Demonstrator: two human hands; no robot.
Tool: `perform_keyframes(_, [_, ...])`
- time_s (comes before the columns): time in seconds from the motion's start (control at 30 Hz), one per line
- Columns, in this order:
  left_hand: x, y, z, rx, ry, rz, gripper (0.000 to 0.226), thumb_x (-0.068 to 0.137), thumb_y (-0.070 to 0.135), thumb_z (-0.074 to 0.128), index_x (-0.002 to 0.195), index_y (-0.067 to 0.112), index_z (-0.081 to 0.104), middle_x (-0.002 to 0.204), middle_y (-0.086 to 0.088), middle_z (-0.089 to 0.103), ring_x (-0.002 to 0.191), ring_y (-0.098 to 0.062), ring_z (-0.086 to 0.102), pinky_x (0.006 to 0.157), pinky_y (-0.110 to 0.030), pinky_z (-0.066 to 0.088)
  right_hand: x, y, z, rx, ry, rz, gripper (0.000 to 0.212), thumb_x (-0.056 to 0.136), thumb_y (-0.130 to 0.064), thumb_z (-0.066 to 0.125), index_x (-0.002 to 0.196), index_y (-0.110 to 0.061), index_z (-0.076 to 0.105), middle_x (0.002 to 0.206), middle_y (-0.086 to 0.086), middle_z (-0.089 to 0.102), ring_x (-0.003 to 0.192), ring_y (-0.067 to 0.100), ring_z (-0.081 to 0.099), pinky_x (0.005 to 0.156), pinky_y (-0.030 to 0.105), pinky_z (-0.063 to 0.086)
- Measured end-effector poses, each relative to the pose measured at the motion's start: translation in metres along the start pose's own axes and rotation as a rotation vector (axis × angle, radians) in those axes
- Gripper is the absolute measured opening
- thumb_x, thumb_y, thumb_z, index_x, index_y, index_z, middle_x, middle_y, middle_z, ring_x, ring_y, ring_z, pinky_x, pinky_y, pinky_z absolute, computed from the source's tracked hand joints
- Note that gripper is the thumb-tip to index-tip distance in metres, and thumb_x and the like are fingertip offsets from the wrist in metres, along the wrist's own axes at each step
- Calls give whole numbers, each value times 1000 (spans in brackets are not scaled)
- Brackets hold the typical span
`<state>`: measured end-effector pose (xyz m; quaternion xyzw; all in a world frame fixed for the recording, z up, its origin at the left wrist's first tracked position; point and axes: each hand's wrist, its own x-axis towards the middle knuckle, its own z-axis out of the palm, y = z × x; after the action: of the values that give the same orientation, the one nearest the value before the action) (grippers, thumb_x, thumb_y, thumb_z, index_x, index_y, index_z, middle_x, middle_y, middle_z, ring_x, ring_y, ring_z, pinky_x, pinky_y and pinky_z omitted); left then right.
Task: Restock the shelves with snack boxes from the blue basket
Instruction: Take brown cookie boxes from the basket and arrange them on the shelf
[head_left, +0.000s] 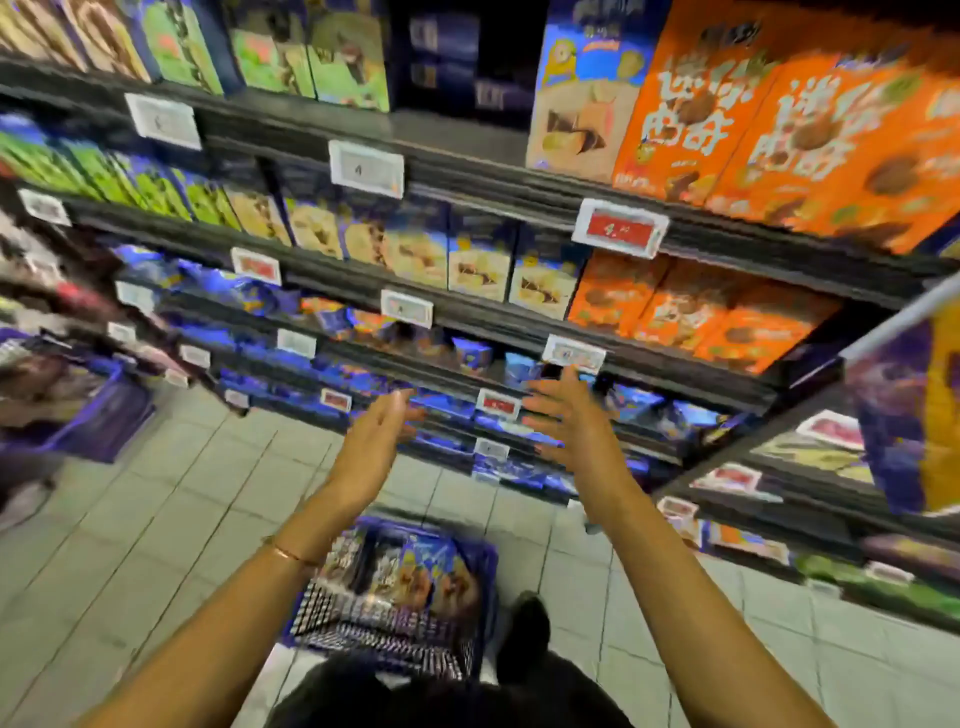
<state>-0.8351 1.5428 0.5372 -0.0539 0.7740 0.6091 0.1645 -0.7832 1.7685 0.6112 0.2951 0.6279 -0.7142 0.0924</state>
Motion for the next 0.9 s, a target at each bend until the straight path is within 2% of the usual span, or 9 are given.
perform_keyframes(0.13, [-20, -85, -51, -103, -3, -300, 55, 109, 55, 29, 138, 17, 57, 133, -11, 66, 100, -23, 67, 81, -37, 45, -2, 82, 32, 5, 38, 162, 56, 100, -63, 38, 124, -19, 63, 124, 4, 69, 104, 19, 64, 88, 39, 48])
perform_keyframes(0.27, [-39, -140, -91, -58, -30, -431, 53, 107, 60, 28, 125, 20, 58, 122, -9, 69, 95, -24, 65, 78, -36, 44, -13, 154, 62, 182, 145, 301, 59, 96, -71, 39, 113, -20, 64, 121, 5, 70, 112, 24, 65, 84, 37, 47])
perform_keyframes(0.37, [-55, -177, -109, -54, -82, -542, 60, 107, 62, 30, 124, 16, 64, 115, -11, 68, 94, -25, 62, 77, -36, 44, -24, 210, 77, 270, 204, 388, 65, 94, -73, 39, 119, -17, 62, 128, 9, 68, 117, 27, 64, 92, 40, 47])
perform_keyframes(0.47, [-70, -210, -118, -76, -123, -625, 66, 107, 61, 30, 133, 11, 63, 115, -15, 67, 94, -27, 66, 73, -32, 54, -36, 262, 90, 277, 250, 447, 61, 95, -72, 39, 109, -18, 63, 111, 7, 71, 97, 22, 68, 79, 37, 50])
perform_keyframes(0.6, [-82, -254, -120, -93, -72, -678, 54, 106, 58, 37, 115, 13, 67, 79, -1, 78, 61, -13, 74, 49, -24, 56, -38, 318, 110, 322, 226, 564, 60, 98, -69, 35, 93, -18, 65, 84, 4, 60, 69, 18, 56, 63, 28, 42])
perform_keyframes(0.73, [-76, -313, -117, -113, -34, -704, 50, 107, 54, 40, 120, 11, 64, 92, -7, 74, 58, -7, 73, 44, -20, 53, -16, 378, 132, 305, 93, 622, 57, 100, -66, 34, 97, -18, 63, 65, 1, 69, 53, 14, 67, 47, 20, 52])
perform_keyframes(0.8, [-60, -346, -113, -135, -54, -716, 58, 107, 56, 37, 125, 8, 63, 113, -15, 72, 84, -20, 75, 60, -26, 60, 8, 411, 143, 234, 95, 639, 64, 98, -70, 35, 117, -17, 64, 91, 1, 78, 79, 17, 75, 67, 28, 60])
perform_keyframes(0.87, [-43, -384, -112, -120, -42, -721, 68, 106, 62, 33, 124, 5, 64, 124, -16, 69, 106, -32, 69, 86, -37, 60, 36, 445, 156, 151, 55, 678, 76, 97, -74, 31, 134, -14, 59, 132, 9, 64, 114, 24, 63, 98, 36, 51])
perform_keyframes(0.9, [-35, -401, -111, -123, -40, -720, 72, 105, 63, 34, 128, 2, 65, 128, -20, 68, 113, -35, 67, 98, -45, 57, 48, 461, 161, 133, 26, 698, 77, 97, -74, 28, 132, -13, 60, 142, 12, 56, 117, 25, 57, 99, 36, 47])
